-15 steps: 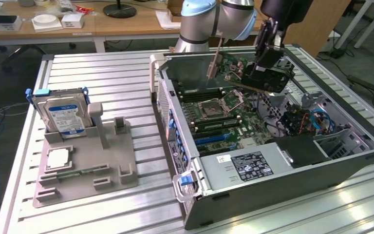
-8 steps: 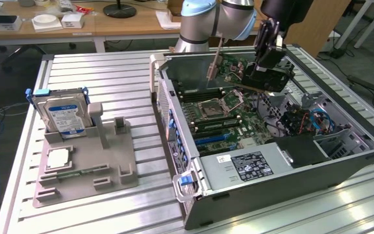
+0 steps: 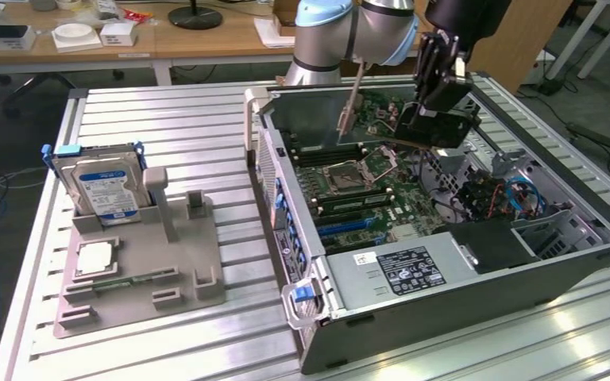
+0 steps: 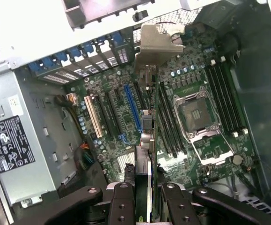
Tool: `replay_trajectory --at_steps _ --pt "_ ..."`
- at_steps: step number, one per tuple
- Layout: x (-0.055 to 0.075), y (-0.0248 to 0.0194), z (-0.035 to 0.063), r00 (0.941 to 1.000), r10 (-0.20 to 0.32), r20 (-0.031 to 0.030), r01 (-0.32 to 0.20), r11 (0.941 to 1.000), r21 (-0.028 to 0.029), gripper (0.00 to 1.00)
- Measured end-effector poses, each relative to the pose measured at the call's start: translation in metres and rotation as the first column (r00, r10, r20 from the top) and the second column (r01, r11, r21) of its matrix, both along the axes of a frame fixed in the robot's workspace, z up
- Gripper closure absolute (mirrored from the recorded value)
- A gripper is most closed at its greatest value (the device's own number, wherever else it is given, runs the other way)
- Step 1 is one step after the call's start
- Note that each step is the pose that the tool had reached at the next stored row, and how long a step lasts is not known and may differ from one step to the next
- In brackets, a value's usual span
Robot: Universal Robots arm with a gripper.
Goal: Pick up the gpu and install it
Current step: 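Insert the gpu into the slot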
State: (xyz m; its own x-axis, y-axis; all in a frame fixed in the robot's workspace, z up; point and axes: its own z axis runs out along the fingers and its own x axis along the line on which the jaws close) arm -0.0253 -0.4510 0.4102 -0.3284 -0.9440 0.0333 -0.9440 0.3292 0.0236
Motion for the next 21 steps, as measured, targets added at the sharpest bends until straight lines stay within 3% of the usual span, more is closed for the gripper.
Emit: replay_trajectory --at_steps 9,21 --pt "0.0 -0.0002 0.0 0.9942 0.107 -0.0001 -0.107 0.9942 -0.0001 0.74" --pt "0.0 -0.0009 -0.0001 0.9766 0.215 0.0 -0.215 0.9766 0.0 0.74"
